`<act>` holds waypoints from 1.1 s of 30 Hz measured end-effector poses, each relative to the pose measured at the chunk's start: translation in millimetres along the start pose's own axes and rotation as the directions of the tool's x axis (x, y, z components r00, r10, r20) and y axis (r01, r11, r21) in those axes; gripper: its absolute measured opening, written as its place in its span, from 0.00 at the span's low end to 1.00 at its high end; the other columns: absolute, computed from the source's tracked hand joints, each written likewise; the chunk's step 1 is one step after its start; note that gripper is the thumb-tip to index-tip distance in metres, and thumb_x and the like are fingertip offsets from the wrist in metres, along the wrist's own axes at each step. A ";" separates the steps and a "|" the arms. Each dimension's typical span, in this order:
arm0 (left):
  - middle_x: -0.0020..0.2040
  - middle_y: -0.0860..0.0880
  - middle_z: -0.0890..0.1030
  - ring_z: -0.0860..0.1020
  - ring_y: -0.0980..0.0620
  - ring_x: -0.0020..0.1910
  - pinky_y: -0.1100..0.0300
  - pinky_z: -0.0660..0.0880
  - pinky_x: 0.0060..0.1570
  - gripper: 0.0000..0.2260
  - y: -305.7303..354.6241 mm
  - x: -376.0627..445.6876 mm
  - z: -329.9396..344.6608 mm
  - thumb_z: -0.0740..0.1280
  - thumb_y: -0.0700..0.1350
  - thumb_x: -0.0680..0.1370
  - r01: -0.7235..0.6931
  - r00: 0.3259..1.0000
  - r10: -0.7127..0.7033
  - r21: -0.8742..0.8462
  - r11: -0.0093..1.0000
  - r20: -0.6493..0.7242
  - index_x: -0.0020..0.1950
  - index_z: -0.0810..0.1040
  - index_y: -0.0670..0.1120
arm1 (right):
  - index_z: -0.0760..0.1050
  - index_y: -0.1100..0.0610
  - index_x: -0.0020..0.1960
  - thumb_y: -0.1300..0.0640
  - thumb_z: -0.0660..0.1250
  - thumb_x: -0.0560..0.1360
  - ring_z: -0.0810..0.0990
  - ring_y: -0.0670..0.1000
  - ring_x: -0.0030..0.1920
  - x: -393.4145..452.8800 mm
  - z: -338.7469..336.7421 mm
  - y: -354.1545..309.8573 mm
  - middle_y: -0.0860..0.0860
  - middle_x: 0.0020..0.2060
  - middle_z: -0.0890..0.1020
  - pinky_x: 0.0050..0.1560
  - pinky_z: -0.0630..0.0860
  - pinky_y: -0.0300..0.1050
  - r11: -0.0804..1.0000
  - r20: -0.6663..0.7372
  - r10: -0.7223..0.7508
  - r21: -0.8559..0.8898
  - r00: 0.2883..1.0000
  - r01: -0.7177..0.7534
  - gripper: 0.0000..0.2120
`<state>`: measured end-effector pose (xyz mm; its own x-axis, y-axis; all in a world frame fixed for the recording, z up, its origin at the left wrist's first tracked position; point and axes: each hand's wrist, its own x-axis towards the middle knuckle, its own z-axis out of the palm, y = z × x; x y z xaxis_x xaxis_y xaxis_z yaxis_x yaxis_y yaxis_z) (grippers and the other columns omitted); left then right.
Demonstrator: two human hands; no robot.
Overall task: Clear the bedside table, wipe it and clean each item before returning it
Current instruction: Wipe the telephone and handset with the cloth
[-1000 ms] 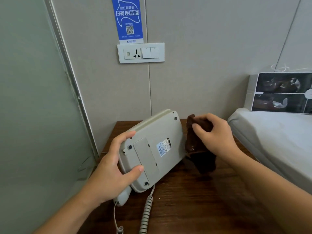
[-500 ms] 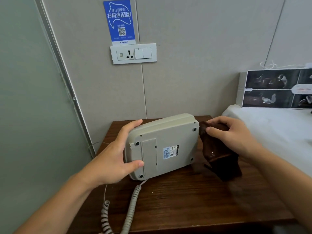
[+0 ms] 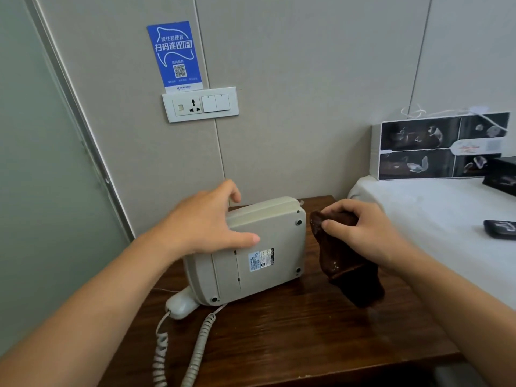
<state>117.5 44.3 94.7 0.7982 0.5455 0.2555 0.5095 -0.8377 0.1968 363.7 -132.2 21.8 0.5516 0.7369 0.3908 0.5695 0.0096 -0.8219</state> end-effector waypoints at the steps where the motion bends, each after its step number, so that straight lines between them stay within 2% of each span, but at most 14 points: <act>1: 0.51 0.57 0.76 0.76 0.51 0.51 0.52 0.74 0.51 0.34 12.0 10.0 -1.8 0.76 0.69 0.66 -0.034 0.998 0.030 0.076 0.997 0.061 0.65 0.68 0.59 | 0.84 0.46 0.47 0.57 0.76 0.74 0.85 0.42 0.44 0.0 -0.2 0.2 0.39 0.40 0.86 0.48 0.81 0.44 1.000 -0.005 0.000 -0.012 1.000 0.000 0.06; 3: 0.54 0.55 0.76 0.73 0.52 0.53 0.54 0.72 0.52 0.38 29.8 25.4 -2.5 0.76 0.67 0.69 -0.137 0.981 0.119 0.113 0.984 0.152 0.74 0.65 0.61 | 0.84 0.46 0.47 0.57 0.76 0.73 0.84 0.41 0.44 -0.8 -1.3 0.4 0.39 0.41 0.86 0.49 0.81 0.44 1.000 -0.013 -0.006 -0.031 1.000 0.005 0.07; 5: 0.58 0.54 0.77 0.74 0.52 0.56 0.54 0.72 0.54 0.39 37.7 33.5 -0.8 0.75 0.62 0.73 -0.247 0.954 0.219 0.124 0.961 0.203 0.79 0.58 0.66 | 0.84 0.45 0.47 0.56 0.76 0.73 0.84 0.41 0.45 -1.8 -3.8 0.5 0.38 0.41 0.86 0.49 0.81 0.43 0.999 -0.018 -0.023 -0.039 1.000 0.022 0.07; 8: 0.62 0.51 0.78 0.76 0.48 0.60 0.51 0.73 0.58 0.39 35.9 38.0 3.1 0.71 0.56 0.77 -0.338 0.919 0.290 0.157 0.928 0.265 0.78 0.48 0.73 | 0.84 0.44 0.47 0.55 0.76 0.74 0.84 0.40 0.46 -3.5 -7.6 -0.4 0.37 0.42 0.85 0.48 0.81 0.41 0.999 -0.007 -0.030 -0.039 1.000 0.030 0.07; 10: 0.63 0.50 0.76 0.76 0.47 0.62 0.51 0.73 0.59 0.41 33.7 39.4 7.5 0.71 0.59 0.77 -0.346 0.916 0.301 0.143 0.927 0.264 0.78 0.45 0.74 | 0.84 0.44 0.47 0.55 0.76 0.74 0.83 0.39 0.46 -4.8 -9.0 -1.1 0.35 0.42 0.84 0.46 0.80 0.38 0.999 -0.010 -0.023 -0.040 1.000 0.023 0.06; 13: 0.67 0.51 0.76 0.74 0.48 0.66 0.52 0.71 0.62 0.43 34.5 43.6 13.1 0.71 0.66 0.75 -0.330 0.925 0.299 0.107 0.938 0.236 0.80 0.45 0.71 | 0.83 0.43 0.47 0.54 0.76 0.74 0.83 0.37 0.46 -5.8 -10.3 -3.0 0.34 0.42 0.84 0.46 0.77 0.34 0.998 -0.007 -0.027 -0.058 1.000 0.027 0.06; 16: 0.57 0.52 0.75 0.75 0.50 0.60 0.52 0.72 0.59 0.36 35.6 46.8 15.1 0.69 0.66 0.77 -0.352 0.921 0.318 0.132 0.927 0.226 0.79 0.51 0.73 | 0.84 0.44 0.48 0.54 0.75 0.74 0.83 0.39 0.47 -6.4 -12.1 -5.3 0.38 0.44 0.85 0.49 0.80 0.38 0.997 -0.021 -0.021 -0.075 1.000 0.019 0.06; 18: 0.55 0.54 0.75 0.75 0.53 0.56 0.53 0.73 0.57 0.34 34.1 41.9 11.6 0.69 0.64 0.78 -0.352 0.927 0.334 0.089 0.932 0.167 0.78 0.54 0.73 | 0.84 0.45 0.48 0.55 0.76 0.74 0.83 0.40 0.47 -7.8 -12.7 -9.2 0.40 0.44 0.85 0.50 0.81 0.40 0.998 -0.074 -0.042 -0.056 0.996 0.038 0.06; 20: 0.57 0.58 0.75 0.75 0.58 0.54 0.56 0.73 0.55 0.34 29.4 30.0 6.5 0.72 0.62 0.77 -0.335 0.941 0.335 -0.019 0.942 0.049 0.75 0.55 0.76 | 0.84 0.46 0.48 0.57 0.76 0.73 0.83 0.40 0.46 -8.3 -13.3 -14.8 0.40 0.42 0.86 0.49 0.80 0.38 0.995 -0.177 -0.094 -0.031 0.980 0.090 0.07; 23: 0.63 0.65 0.73 0.76 0.61 0.57 0.56 0.75 0.56 0.40 16.3 -0.2 8.8 0.78 0.54 0.74 -0.297 0.953 0.270 -0.247 0.922 -0.136 0.73 0.56 0.78 | 0.84 0.46 0.48 0.57 0.76 0.73 0.84 0.41 0.47 -8.7 -15.0 -29.8 0.40 0.43 0.86 0.51 0.78 0.39 0.983 -0.279 -0.166 0.022 0.946 0.180 0.07; 25: 0.64 0.62 0.72 0.76 0.56 0.59 0.49 0.78 0.58 0.42 8.5 -21.5 18.1 0.79 0.49 0.73 -0.284 0.951 0.218 -0.337 0.898 -0.220 0.74 0.58 0.77 | 0.85 0.47 0.49 0.58 0.76 0.72 0.84 0.42 0.48 -10.4 -16.7 -42.9 0.41 0.43 0.86 0.52 0.79 0.42 0.970 -0.285 -0.202 0.071 0.937 0.231 0.08; 27: 0.63 0.63 0.72 0.77 0.56 0.58 0.47 0.80 0.57 0.42 3.2 -37.2 28.2 0.79 0.47 0.73 -0.294 0.938 0.190 -0.376 0.879 -0.291 0.73 0.60 0.76 | 0.85 0.48 0.49 0.60 0.76 0.73 0.84 0.44 0.48 -14.5 -16.9 -55.5 0.42 0.43 0.86 0.52 0.79 0.42 0.959 -0.263 -0.243 0.081 0.934 0.272 0.09; 29: 0.61 0.67 0.71 0.77 0.58 0.57 0.51 0.80 0.56 0.40 -1.5 -46.9 35.8 0.79 0.50 0.72 -0.305 0.918 0.162 -0.382 0.872 -0.362 0.72 0.61 0.76 | 0.85 0.47 0.50 0.60 0.77 0.73 0.84 0.44 0.49 -20.2 -13.2 -65.2 0.43 0.45 0.86 0.53 0.79 0.42 0.951 -0.231 -0.282 0.062 0.931 0.303 0.10; 33: 0.61 0.67 0.73 0.79 0.55 0.57 0.55 0.80 0.53 0.36 -6.7 -60.8 39.7 0.78 0.57 0.70 -0.326 0.875 0.141 -0.349 0.878 -0.463 0.70 0.62 0.74 | 0.85 0.43 0.54 0.54 0.77 0.74 0.82 0.42 0.52 -32.9 6.8 -76.4 0.42 0.48 0.84 0.55 0.78 0.40 0.944 -0.155 -0.327 -0.006 0.932 0.331 0.11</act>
<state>78.3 15.7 40.2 0.6214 0.3718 0.6896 0.0750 -0.9044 0.4201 297.9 -152.6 68.9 0.4220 0.5791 0.6975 0.7232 0.2489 -0.6442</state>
